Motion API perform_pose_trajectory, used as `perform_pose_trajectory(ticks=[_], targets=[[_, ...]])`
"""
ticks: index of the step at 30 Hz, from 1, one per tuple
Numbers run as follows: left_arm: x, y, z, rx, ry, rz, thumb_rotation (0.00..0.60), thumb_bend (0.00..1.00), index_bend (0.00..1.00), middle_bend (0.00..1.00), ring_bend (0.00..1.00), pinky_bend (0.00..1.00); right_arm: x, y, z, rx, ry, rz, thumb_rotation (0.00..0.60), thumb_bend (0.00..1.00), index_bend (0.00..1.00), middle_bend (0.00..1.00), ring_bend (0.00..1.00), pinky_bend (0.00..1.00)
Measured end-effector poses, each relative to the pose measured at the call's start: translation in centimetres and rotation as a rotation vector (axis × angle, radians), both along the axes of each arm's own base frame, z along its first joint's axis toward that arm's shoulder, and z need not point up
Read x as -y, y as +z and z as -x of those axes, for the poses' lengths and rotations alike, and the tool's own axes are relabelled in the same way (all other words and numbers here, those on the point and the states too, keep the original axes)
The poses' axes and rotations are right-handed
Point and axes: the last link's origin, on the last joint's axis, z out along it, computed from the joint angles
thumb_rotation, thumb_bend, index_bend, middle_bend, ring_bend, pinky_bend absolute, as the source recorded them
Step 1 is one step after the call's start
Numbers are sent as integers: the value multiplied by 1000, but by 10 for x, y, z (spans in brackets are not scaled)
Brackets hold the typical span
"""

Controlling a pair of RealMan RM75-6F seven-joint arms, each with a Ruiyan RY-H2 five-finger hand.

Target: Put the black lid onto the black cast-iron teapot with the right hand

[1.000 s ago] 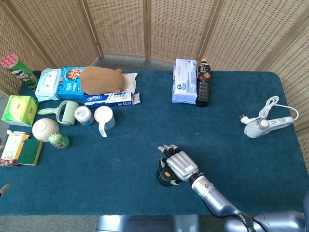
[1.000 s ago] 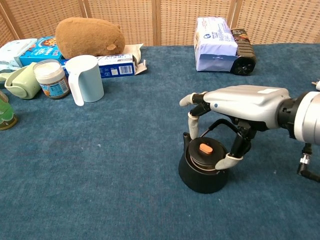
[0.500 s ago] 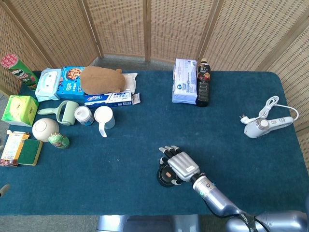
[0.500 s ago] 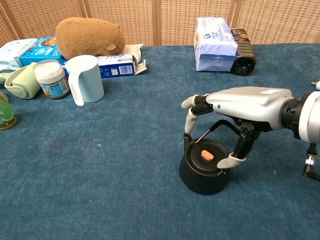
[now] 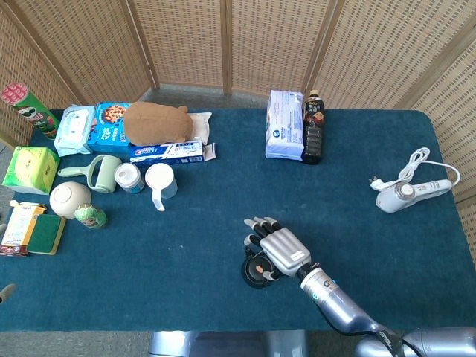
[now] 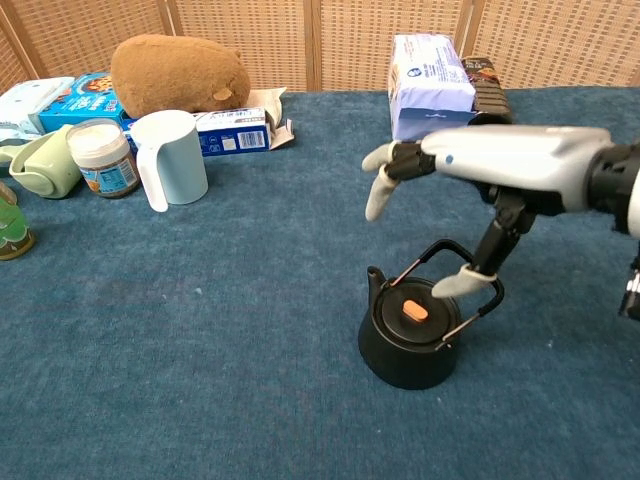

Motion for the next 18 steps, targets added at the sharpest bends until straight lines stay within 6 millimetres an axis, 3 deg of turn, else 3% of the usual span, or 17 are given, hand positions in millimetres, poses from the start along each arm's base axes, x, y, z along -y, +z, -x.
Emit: perform_pose_trajectory(ticks=[3,10,14,18], targets=[[0,0,0,1,-1,0,600,170,0,0,0,73,3,9,-1,18,9,28,600,211,256,54,46,4],[2,1,-1,0,-8,1,600,171,0,0,0,73,18,37,10,50,90,188,600,46,236,82,75,66],[4,2,-1,-4,-11,-1,600,171,0,0,0,73,29,61,36,89,95,313,538,8,223,85,75,56],[6,3,-2,-4,-18,-2,600,172,0,0,0,73,30,92,76,82,77,453,495,0,219,85,75,47]])
